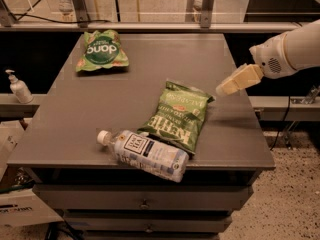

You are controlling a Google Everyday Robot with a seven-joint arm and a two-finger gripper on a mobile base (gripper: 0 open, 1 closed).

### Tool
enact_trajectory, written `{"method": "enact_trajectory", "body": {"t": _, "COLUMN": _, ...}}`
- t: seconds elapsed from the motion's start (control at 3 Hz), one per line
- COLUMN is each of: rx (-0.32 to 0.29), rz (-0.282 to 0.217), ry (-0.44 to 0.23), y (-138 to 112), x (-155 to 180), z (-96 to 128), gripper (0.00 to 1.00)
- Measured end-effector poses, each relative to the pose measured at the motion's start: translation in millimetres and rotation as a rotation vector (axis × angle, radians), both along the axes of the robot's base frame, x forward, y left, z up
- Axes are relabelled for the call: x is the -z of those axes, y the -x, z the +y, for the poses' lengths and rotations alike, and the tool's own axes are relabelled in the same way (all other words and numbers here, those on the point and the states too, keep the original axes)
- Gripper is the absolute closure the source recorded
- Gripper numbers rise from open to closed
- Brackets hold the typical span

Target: Move green jalapeno chip bag near blue plastic bottle

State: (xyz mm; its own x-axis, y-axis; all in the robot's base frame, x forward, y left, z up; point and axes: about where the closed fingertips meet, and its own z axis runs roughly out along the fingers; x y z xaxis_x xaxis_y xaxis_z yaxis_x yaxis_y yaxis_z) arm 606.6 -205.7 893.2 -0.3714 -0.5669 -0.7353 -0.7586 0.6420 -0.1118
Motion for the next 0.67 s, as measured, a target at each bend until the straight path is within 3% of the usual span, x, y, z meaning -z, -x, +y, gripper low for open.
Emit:
{"method": "enact_trajectory", "body": {"t": 0.33, "rx": -0.051, "rz": -0.062, "ry": 0.086, "y": -6, "x": -1, "z": -10, "gripper": 0.00}}
{"method": "enact_trajectory", "body": {"t": 0.67, "rx": -0.036, "rz": -0.111, "ry": 0.103, "y": -15, "x": 2, "z": -67, "gripper": 0.00}}
